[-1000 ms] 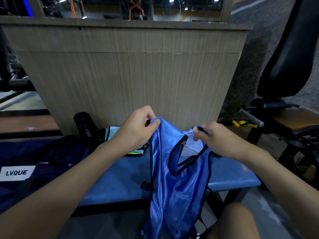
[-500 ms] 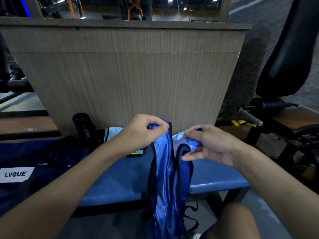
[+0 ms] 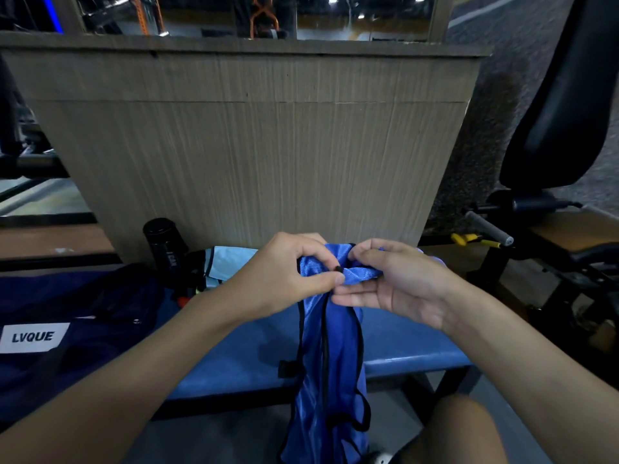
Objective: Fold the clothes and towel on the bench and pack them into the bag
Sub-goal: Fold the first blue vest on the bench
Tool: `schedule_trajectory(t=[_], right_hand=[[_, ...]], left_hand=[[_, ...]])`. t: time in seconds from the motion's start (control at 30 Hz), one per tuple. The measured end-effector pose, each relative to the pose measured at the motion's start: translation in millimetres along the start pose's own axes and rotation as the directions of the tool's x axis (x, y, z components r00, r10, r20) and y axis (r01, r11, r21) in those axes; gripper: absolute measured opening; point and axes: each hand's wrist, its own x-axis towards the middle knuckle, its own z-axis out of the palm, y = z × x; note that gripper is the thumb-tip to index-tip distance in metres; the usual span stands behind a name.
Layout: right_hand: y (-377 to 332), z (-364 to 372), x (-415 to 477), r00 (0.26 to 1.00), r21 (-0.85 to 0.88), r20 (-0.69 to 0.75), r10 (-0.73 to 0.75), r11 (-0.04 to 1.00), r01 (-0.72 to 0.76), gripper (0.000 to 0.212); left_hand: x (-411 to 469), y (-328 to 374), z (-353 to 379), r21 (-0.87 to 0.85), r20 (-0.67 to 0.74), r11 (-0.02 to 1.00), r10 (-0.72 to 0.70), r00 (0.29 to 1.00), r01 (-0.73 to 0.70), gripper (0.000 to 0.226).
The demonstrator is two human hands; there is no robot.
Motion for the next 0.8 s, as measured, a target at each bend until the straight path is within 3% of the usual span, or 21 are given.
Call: schedule_trajectory(t=[0.13, 0.2, 0.33, 0.43, 0.57, 0.63, 0.73, 0.8], right_hand=[[1, -5, 0, 1.000, -0.025, 0.004, -0.001, 1.000, 0.001, 0.011], [2, -13, -1, 0.999, -0.176, 0.019, -0.033, 0.984, 0.036, 0.021], [6, -24, -9, 0.976, -0.503, 0.094, -0.197, 0.837, 0.217, 0.039], [12, -25, -7, 0.929, -0.451, 0.126, -0.347, 0.814, 0.365, 0.025], [15, -20, -5, 0.885, -0.436, 0.030, -0.464, 0.791, 0.430, 0.014], [14, -21, -6, 0.881, -0.359, 0.079, -0.466, 0.811, 0.462, 0.014], [14, -23, -9, 0.870, -0.408, 0.225, -0.439, 0.768, 0.494, 0.044], [15, -22, -9, 0.851, -0.452, 0.258, -0.458, 0.721, 0.525, 0.021]], left_hand=[[0, -5, 2, 0.003, -0.112, 1.000, 0.030, 0.993, -0.030, 0.006], [0, -6, 0, -0.029, -0.172, 0.999, 0.013, 0.985, -0.018, 0.006], [1, -10, -7, -0.084, -0.222, 0.995, -0.079, 0.972, 0.062, 0.017], [2, -11, -8, -0.085, -0.234, 0.994, -0.090, 0.968, 0.071, 0.019], [3, -15, -12, -0.106, -0.214, 0.991, -0.103, 0.971, 0.082, 0.015], [3, -15, -13, -0.117, -0.196, 0.989, -0.108, 0.975, 0.086, 0.008], [2, -15, -12, -0.132, -0.187, 0.987, -0.111, 0.976, 0.087, 0.013], [2, -16, -13, -0.131, -0.188, 0.987, -0.115, 0.975, 0.091, 0.010]])
